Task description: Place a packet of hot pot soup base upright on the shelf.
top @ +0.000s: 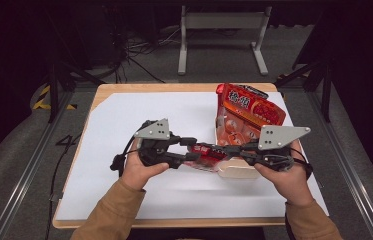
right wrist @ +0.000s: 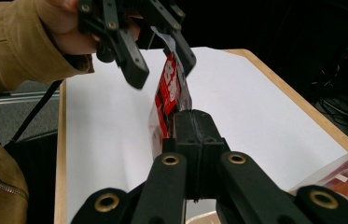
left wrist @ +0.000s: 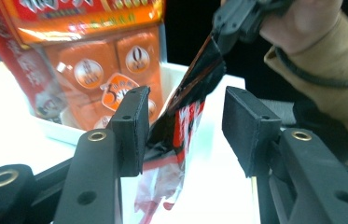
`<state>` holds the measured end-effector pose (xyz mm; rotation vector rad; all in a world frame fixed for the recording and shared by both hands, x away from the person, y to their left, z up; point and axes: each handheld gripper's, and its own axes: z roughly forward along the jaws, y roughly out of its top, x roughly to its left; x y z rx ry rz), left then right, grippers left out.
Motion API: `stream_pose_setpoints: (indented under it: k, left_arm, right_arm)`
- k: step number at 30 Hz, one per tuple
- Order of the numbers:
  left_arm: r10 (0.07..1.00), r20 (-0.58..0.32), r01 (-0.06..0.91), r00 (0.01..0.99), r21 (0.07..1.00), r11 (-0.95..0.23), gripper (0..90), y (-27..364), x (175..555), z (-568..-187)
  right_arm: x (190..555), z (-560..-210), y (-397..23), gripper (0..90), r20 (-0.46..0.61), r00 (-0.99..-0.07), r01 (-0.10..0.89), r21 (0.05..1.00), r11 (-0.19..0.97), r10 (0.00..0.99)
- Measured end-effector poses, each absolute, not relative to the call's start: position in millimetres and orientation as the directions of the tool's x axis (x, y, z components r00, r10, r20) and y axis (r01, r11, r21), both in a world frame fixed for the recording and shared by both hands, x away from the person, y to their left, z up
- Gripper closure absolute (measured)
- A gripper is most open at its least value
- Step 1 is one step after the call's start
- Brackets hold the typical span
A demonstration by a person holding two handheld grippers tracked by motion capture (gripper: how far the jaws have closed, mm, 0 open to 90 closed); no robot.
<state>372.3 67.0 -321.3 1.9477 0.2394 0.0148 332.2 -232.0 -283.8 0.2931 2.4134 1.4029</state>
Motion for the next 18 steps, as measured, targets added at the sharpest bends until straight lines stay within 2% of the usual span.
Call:
stream_pose_setpoints:
  k: [3,4,7,8,11,14,18]
  left_arm:
    - [0.163,-0.101,0.159,0.981,0.906,-0.393,52.0,59.8,373.4,-326.4]
    - [0.153,-0.102,0.156,0.983,0.903,-0.401,54.8,58.4,373.8,-327.7]
    - [0.126,-0.107,0.150,0.986,0.901,-0.406,74.2,56.5,373.8,-329.4]
    - [0.116,-0.112,0.150,0.987,0.902,-0.405,74.2,56.2,373.6,-329.3]
    - [0.095,-0.110,0.139,0.989,0.902,-0.408,85.2,55.7,373.0,-329.2]
    - [0.085,-0.118,0.142,0.989,0.907,-0.396,88.5,56.0,373.3,-329.2]
    - [0.085,-0.125,0.148,0.988,0.912,-0.383,89.3,55.4,374.7,-329.6]
  right_arm:
    - [331.7,-284.3,-230.1,90.0,-0.179,-0.926,0.008,0.870,0.493,0.331]
    - [331.7,-284.5,-229.5,90.0,-0.178,-0.928,0.008,0.870,0.492,0.329]
    - [331.7,-285.1,-228.5,90.0,-0.176,-0.930,0.007,0.869,0.494,0.323]
    - [331.6,-285.5,-228.0,90.0,-0.177,-0.930,0.007,0.867,0.498,0.323]
    - [332.2,-286.3,-228.6,89.9,-0.176,-0.930,0.007,0.870,0.493,0.324]
    - [333.1,-286.7,-230.0,88.0,-0.174,-0.928,0.006,0.879,0.477,0.331]
    - [334.7,-287.1,-235.6,76.1,-0.128,-0.927,0.036,0.905,0.425,0.352]
